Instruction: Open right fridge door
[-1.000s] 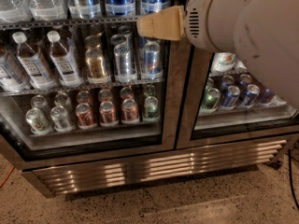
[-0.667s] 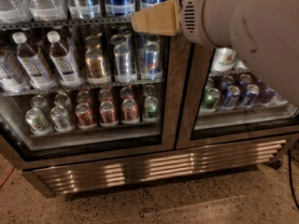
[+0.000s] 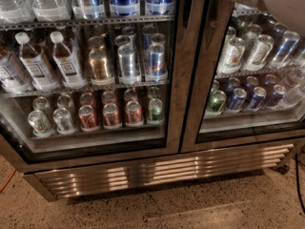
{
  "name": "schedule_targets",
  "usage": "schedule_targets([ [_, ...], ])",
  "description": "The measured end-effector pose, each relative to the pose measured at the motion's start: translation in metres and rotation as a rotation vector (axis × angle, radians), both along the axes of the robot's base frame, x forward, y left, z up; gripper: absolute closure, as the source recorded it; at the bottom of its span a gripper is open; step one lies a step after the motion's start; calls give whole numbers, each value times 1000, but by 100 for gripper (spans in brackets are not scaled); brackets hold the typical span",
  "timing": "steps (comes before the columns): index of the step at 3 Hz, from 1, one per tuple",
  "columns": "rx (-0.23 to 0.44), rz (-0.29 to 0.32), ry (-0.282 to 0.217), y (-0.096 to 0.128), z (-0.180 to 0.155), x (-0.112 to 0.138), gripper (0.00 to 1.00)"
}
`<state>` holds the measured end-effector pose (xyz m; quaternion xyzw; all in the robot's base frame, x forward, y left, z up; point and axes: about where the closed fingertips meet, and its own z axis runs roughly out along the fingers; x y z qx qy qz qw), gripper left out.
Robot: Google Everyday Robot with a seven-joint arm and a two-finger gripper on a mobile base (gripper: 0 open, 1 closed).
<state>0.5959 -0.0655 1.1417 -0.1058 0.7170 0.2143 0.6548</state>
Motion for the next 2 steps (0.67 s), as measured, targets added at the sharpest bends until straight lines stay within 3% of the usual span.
schedule_targets([
  [2, 13, -5, 14, 4, -8, -12, 0],
])
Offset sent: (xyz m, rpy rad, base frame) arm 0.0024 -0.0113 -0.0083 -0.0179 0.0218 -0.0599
